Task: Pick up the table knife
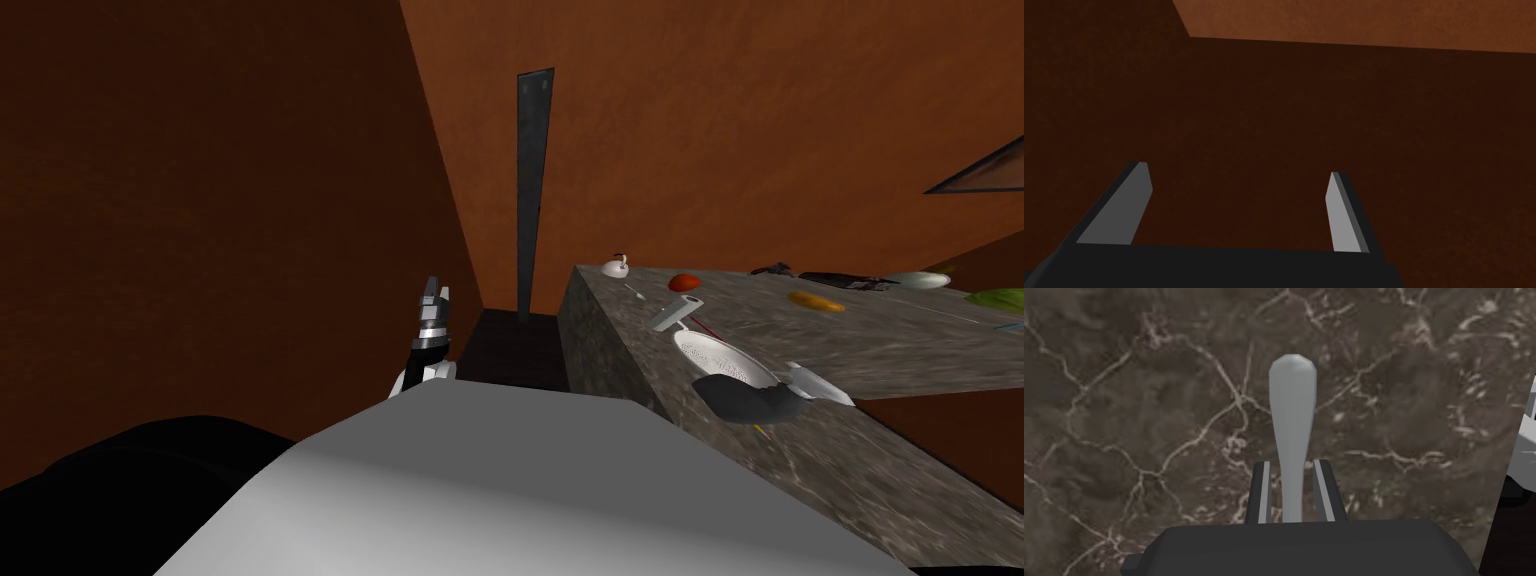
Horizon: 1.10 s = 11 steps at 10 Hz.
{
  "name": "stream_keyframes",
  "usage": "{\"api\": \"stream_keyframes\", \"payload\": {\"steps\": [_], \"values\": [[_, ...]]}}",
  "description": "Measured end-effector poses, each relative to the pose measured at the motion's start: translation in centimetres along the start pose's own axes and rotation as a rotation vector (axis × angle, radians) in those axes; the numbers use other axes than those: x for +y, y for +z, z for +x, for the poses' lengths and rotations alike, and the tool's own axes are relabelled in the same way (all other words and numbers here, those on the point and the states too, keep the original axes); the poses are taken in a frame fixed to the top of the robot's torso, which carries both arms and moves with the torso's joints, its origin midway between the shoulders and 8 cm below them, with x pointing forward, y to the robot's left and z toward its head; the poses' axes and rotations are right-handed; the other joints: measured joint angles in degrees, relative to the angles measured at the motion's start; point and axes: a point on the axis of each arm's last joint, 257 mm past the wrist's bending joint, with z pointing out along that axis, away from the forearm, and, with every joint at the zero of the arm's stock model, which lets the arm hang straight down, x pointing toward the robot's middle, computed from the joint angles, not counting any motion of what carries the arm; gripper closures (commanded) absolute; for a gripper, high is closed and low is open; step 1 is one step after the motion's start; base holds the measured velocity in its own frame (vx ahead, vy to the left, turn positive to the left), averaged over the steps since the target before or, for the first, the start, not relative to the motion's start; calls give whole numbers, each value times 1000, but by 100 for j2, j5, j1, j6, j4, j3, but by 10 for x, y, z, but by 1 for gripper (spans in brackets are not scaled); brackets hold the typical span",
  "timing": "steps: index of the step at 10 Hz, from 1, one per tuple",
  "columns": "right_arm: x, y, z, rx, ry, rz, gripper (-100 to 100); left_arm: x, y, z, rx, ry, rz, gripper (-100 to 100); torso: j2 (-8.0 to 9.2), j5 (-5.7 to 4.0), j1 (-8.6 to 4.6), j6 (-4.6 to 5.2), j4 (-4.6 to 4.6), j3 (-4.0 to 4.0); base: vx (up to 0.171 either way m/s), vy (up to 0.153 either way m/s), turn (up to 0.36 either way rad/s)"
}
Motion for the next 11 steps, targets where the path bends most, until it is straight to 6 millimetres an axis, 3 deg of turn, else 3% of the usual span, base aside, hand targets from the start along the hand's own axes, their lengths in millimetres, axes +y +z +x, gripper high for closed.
{"api": "stream_keyframes", "payload": {"steps": [1,11], "values": [[0,0,0,0,0,0,100,0,0,0,0,0,0,0,0,0,0,0,0,0,116,-22,-346],[-14,-16,-10,-12,-190,58,100,0,0,0,0,0,0,0,-47,-6,-15,-8,-12,-29,134,-32,-239]]}}
